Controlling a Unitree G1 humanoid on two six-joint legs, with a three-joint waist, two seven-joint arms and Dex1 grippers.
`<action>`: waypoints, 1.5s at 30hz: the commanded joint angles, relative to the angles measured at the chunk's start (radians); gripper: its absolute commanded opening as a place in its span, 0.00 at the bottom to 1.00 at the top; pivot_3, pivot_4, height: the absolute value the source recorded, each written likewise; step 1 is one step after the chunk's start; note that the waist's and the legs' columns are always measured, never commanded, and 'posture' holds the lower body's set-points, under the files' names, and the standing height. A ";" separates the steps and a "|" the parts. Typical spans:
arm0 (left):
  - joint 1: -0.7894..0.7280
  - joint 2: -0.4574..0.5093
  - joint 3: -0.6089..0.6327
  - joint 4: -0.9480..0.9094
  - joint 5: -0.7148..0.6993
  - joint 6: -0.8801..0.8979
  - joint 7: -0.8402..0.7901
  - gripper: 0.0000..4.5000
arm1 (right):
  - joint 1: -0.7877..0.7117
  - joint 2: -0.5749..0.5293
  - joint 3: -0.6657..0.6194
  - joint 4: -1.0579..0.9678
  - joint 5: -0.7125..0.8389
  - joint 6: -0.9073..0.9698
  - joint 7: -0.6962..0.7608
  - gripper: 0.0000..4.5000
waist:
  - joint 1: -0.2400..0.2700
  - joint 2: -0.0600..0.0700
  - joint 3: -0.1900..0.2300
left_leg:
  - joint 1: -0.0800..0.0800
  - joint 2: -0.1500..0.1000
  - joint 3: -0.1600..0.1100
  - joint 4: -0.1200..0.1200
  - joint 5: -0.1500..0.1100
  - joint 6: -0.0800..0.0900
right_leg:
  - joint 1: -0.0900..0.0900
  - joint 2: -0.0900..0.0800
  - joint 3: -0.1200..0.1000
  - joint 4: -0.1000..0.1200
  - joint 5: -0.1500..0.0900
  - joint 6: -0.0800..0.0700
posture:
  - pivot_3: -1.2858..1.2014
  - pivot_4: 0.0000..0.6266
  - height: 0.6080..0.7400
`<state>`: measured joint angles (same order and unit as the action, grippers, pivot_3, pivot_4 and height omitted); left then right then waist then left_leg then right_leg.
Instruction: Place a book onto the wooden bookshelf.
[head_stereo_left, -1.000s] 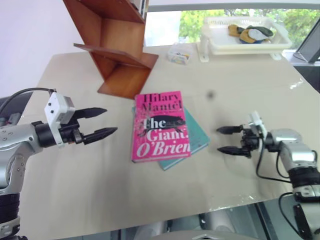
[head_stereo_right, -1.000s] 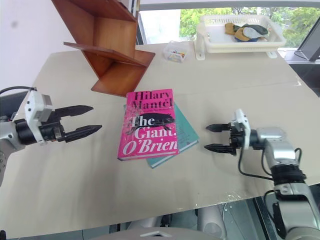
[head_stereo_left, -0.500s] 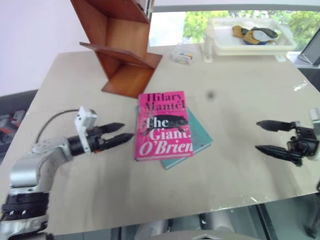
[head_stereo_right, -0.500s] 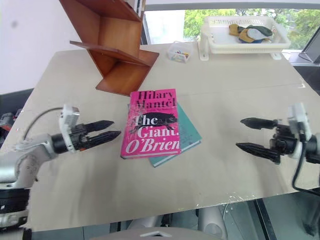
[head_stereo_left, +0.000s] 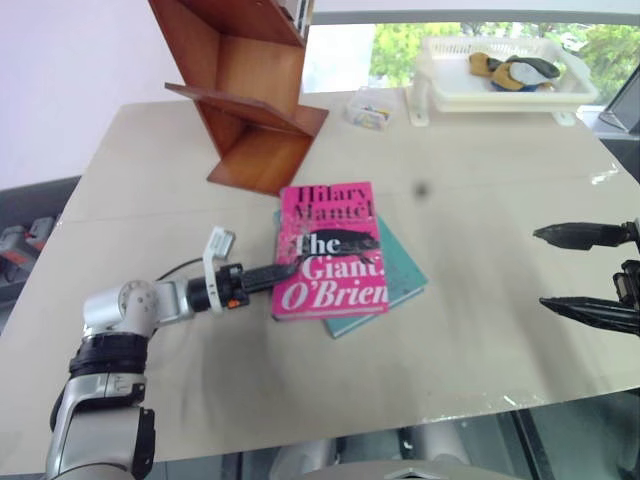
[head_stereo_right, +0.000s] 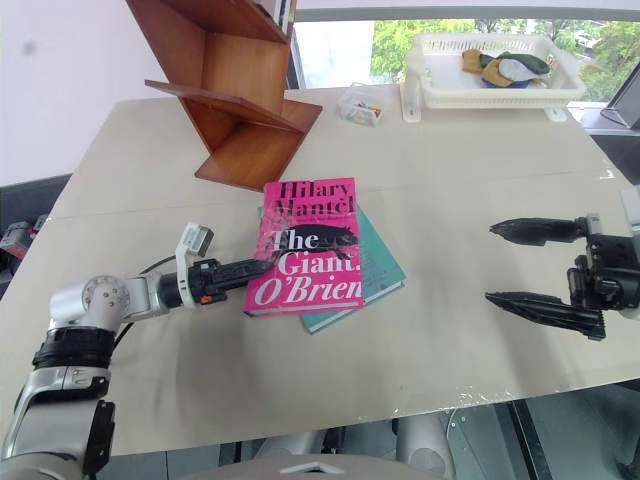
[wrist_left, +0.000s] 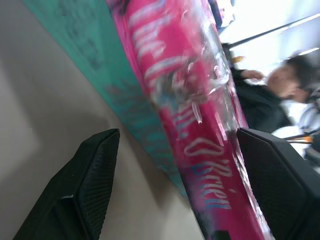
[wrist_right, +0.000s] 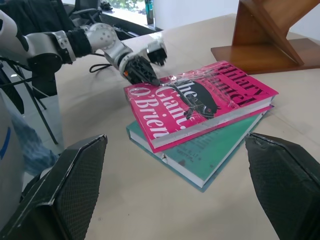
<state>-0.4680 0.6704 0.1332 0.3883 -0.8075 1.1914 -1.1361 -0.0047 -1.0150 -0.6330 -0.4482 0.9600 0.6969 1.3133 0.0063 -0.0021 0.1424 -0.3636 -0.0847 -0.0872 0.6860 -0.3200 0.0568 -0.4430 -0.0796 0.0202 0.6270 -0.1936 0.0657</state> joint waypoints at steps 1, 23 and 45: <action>-0.063 -0.042 -0.001 0.085 -0.025 0.074 -0.025 0.87 | 0.020 -0.013 -0.026 -0.019 -0.011 -0.022 0.001 1.00 | 0.006 0.000 0.000 | 0.000 0.000 0.000 0.001 0.000 0.000 | 0.000 0.000 0.000 0.000 0.000 0.000 | 0.52 0.24 1.00; -0.107 -0.026 0.176 -0.086 -0.173 0.257 -0.039 0.05 | 0.030 0.004 -0.012 0.069 -0.072 -0.099 0.002 1.00 | 0.009 -0.001 0.000 | 0.000 0.000 0.000 0.001 0.000 0.000 | 0.000 0.000 0.000 0.000 0.000 0.000 | 0.52 0.24 1.00; -0.695 0.066 -0.179 0.028 0.864 -1.684 0.239 0.05 | -0.169 0.048 0.044 0.359 -0.180 -0.274 -0.029 1.00 | 0.008 -0.002 0.001 | -0.002 -0.001 0.001 0.000 0.000 0.000 | -0.001 -0.001 0.000 -0.002 0.000 0.000 | 0.52 0.24 1.00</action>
<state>-1.0534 0.6828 -0.0577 0.2929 -0.0686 -0.2330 -0.9934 -0.1731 -0.9702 -0.5472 -0.0804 0.7716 0.4464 1.2925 0.0139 -0.0044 0.1437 -0.3657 -0.0853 -0.0857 0.6859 -0.3199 0.0565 -0.4442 -0.0801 0.0205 0.6251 -0.1936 0.0657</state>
